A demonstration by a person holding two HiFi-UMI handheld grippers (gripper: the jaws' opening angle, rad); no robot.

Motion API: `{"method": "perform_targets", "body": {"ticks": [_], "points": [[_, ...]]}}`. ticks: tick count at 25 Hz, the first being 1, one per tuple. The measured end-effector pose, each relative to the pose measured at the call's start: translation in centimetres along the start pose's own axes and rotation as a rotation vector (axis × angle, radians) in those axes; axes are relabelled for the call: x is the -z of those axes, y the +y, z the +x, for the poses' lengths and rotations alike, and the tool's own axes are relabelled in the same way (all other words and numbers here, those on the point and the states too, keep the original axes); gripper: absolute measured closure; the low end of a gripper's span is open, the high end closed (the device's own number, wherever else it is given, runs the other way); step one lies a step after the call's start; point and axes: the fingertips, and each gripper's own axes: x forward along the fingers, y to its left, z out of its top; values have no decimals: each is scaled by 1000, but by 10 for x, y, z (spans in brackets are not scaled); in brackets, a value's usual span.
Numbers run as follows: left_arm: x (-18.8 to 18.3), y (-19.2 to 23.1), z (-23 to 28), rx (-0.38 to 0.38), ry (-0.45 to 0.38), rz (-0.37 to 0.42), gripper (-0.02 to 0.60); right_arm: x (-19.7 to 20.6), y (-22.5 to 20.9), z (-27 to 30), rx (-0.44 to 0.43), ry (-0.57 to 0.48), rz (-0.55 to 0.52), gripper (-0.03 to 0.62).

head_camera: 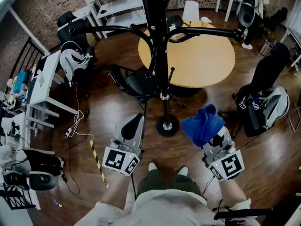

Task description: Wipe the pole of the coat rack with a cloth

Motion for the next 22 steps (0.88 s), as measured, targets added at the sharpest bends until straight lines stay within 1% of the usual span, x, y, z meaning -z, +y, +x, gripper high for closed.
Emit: {"method": "perform_targets", "body": {"ticks": [2,4,6,7,9,11,13,14,16,17,18,20,22], "points": [[17,8,0,5,5,-1,568,17,12,8,-25,9,0,494],[42,16,2,37,-4,-11,568,44,29,15,-75,2,9,495],[80,34,4,51,-17,-29,568,91,46,24,-130,-15,26,494],[105,45,5,44,-19,-23,568,123,51,28,-150,-17,33,494],[164,63,12,29,-9,15,568,193,50,37,-166,-16,21,494],[226,75,22,23,-1,56,568,259,41,50,-162,-13,-28,494],[279,85,32,15,-24,79,568,316,30,63,-161,-19,-75,494],[303,88,37,13,-43,76,568,339,24,69,-168,-32,-79,494],[351,94,47,18,-64,62,568,374,14,78,-186,-93,-96,494],[375,94,53,32,-56,66,568,388,10,81,-191,-126,-102,494],[398,92,58,55,-38,76,568,405,9,82,-196,-142,-84,495],[441,88,66,100,-5,91,566,447,11,80,-212,-126,-20,494],[475,89,71,116,-2,104,566,474,9,80,-219,-131,-31,494]]}}
